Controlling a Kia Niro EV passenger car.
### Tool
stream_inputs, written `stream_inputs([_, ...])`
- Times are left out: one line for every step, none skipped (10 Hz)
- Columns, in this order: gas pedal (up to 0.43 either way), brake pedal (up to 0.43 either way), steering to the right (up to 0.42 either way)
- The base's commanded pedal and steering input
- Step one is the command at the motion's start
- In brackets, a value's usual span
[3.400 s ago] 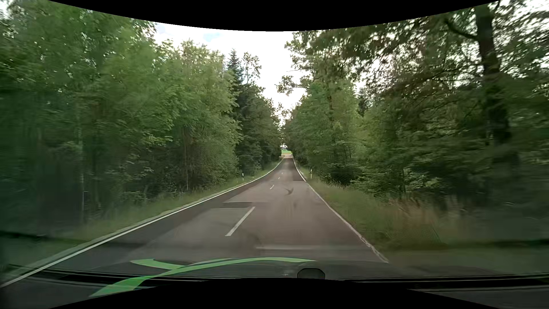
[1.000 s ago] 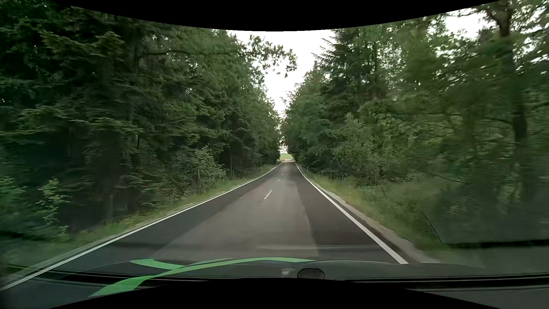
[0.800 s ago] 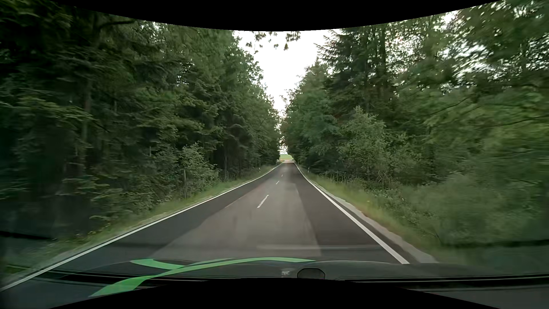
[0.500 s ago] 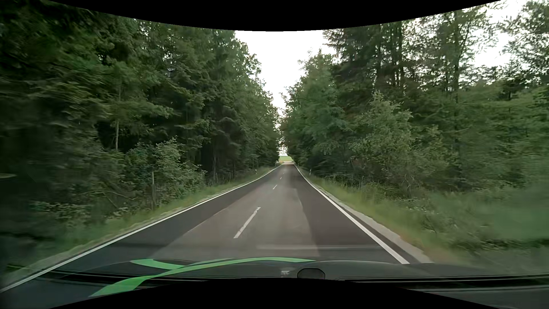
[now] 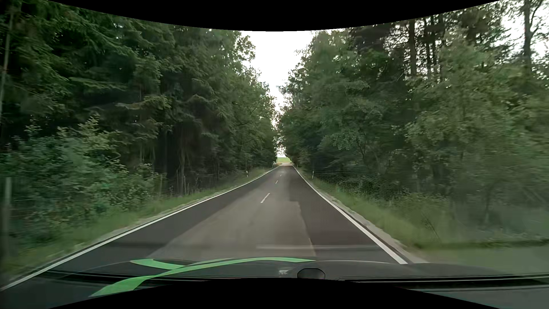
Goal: Follow the waypoints while adhering to traffic rules and regulations
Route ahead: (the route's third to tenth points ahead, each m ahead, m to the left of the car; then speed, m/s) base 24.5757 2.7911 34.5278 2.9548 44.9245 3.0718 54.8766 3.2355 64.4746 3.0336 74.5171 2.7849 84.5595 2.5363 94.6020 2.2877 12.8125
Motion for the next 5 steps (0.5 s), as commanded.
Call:
stream_inputs([0.177, 0.000, 0.000])
stream_inputs([0.177, 0.000, -0.001])
stream_inputs([0.177, 0.000, -0.001])
stream_inputs([0.177, 0.000, -0.002])
stream_inputs([0.177, 0.000, -0.003])
